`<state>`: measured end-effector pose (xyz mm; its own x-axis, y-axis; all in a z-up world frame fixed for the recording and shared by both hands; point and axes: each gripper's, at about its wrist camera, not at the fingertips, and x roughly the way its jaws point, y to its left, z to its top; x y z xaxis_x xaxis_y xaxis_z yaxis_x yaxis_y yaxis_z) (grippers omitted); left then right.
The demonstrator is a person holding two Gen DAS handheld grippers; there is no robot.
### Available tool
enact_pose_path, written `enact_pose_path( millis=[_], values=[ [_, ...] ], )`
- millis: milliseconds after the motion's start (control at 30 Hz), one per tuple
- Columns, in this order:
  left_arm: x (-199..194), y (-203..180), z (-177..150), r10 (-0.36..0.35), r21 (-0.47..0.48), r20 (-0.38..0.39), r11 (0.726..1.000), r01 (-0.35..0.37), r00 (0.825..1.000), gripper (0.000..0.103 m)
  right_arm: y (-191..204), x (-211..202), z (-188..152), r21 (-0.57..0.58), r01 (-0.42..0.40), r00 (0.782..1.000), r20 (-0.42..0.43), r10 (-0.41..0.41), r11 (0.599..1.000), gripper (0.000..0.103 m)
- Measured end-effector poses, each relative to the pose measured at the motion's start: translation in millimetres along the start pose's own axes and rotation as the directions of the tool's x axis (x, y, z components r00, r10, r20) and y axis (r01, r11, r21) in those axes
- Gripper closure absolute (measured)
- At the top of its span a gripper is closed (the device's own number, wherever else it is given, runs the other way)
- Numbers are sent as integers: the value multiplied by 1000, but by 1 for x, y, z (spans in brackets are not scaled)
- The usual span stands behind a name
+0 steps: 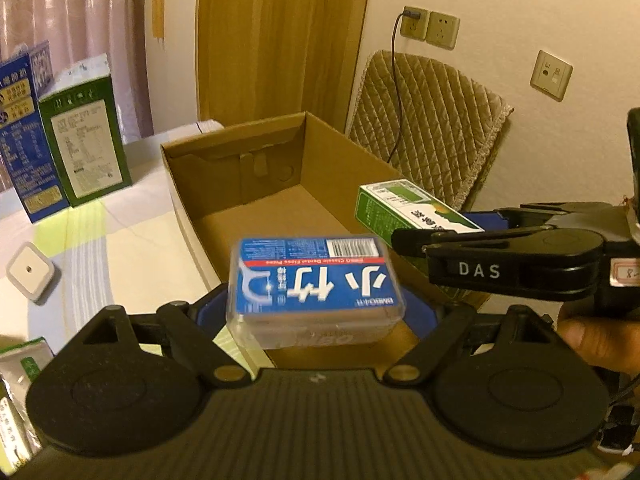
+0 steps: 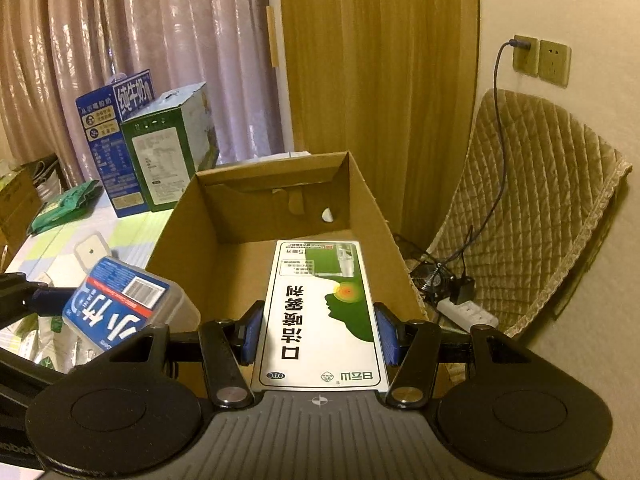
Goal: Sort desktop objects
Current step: 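Carry both boxes over the cardboard box and open both tools to drop them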
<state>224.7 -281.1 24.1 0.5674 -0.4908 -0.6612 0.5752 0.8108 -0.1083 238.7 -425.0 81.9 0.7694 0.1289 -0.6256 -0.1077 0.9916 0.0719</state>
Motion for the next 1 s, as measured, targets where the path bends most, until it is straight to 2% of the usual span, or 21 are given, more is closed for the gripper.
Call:
enact_pose_path(
  millis=[33,233,533,567,667,1000],
  values=[
    [1,1,0,-3,-3,-8,1000,3,1000,12,-1,1,0,1,1,1000,-2,-1,1000,50],
    [-12,8,-7,32,9,15,999,-32,999,12,0,2,-2,-3,0,1000,-10,0,1000,50],
    [-48,26,-22,61,-30,65,998,-60,996,12,8,5,1,14,-40,999,-13,40,999,50],
    [-52,28,-24,63,-36,68,997,-61,996,12,9,5,3,15,-44,999,-10,44,999,49],
    [-62,33,-31,76,-38,73,997,-74,994,12,10,2,7,21,-42,999,11,42,999,19],
    [-93,54,-56,132,-87,64,988,-126,989,12,23,-31,3,19,-70,997,42,69,997,13]
  ],
)
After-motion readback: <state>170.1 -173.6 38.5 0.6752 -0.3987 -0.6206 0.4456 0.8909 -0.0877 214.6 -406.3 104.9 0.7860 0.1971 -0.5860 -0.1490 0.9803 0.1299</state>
